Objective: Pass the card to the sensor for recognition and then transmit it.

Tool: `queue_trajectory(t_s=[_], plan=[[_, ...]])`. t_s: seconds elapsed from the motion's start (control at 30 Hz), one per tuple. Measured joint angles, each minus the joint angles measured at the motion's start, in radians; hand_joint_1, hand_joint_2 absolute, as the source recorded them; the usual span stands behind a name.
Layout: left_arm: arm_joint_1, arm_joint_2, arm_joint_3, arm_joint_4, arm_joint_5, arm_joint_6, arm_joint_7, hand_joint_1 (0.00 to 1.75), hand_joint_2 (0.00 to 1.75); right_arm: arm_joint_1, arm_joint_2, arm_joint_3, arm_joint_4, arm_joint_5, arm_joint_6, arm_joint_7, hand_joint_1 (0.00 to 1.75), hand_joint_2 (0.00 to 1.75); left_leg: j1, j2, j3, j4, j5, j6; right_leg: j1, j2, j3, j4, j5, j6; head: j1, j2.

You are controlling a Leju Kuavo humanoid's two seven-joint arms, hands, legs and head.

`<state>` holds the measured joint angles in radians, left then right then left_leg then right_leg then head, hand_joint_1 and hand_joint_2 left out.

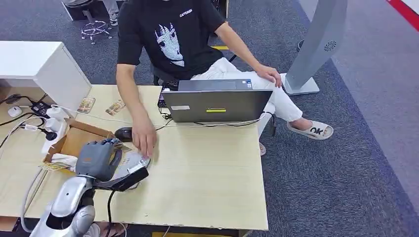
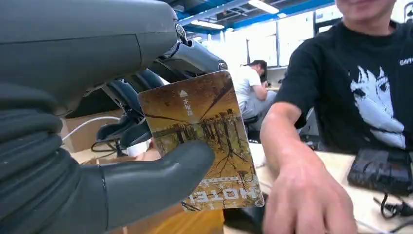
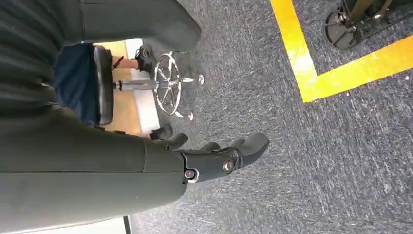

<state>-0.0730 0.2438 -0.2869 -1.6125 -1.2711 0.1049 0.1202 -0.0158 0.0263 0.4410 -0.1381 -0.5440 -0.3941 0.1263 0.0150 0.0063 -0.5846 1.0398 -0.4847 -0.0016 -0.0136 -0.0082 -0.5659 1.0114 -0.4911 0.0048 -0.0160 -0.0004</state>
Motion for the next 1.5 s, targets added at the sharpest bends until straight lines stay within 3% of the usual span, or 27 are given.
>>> queue_trajectory(t_s=[0.77, 1.27, 1.3, 1.33, 1.5], plan=[[-0.011, 0.032, 0.023, -0.101, 0.015, 0.006, 0.0, 1.75, 1.75, 0.0, 0.001, 0.0, 0.0, -0.013, -0.01, 0.002, 0.0, 1.75, 0.0, 0.0, 0.0, 0.0, 0.0, 0.0, 0.0, 0.0, 0.0, 0.0, 0.0, 0.0, 0.0, 0.0], [0.006, 0.065, 0.052, -0.126, 0.055, -0.043, -0.002, 1.75, 1.75, 0.0, 0.003, 0.01, 0.0, -0.021, -0.005, 0.003, 0.0, 1.75, 0.0, 0.001, -0.001, 0.0, -0.001, 0.0, 0.0, 0.001, -0.001, 0.0, 0.0, 0.0, 0.0, 0.0], [0.005, 0.064, 0.052, -0.122, 0.051, -0.042, -0.007, 0.03, 1.75, 0.0, 0.003, 0.011, 0.0, -0.021, -0.005, 0.006, 0.0, 1.75, 0.0, 0.001, -0.001, 0.0, -0.001, 0.0, 0.0, 0.001, -0.001, 0.0, 0.0, 0.0, 0.0, 0.0], [0.003, 0.063, 0.051, -0.119, 0.048, -0.037, -0.009, 0.0, 0.0, 0.0, 0.003, 0.013, 0.0, -0.02, -0.005, 0.006, 0.0, 1.75, 0.0, 0.001, -0.001, 0.0, -0.001, 0.0, 0.0, 0.001, -0.001, 0.0, 0.0, 0.0, 0.0, 0.0], [0.001, 0.048, 0.052, -0.108, 0.029, 0.013, 0.006, 0.0, 0.0, -0.002, 0.003, 0.017, 0.0, -0.021, -0.005, 0.006, 0.0, 1.75, 0.0, 0.0, -0.001, 0.0, -0.001, 0.0, 0.0, 0.0, -0.001, 0.0, -0.001, 0.0, 0.0, 0.0]])
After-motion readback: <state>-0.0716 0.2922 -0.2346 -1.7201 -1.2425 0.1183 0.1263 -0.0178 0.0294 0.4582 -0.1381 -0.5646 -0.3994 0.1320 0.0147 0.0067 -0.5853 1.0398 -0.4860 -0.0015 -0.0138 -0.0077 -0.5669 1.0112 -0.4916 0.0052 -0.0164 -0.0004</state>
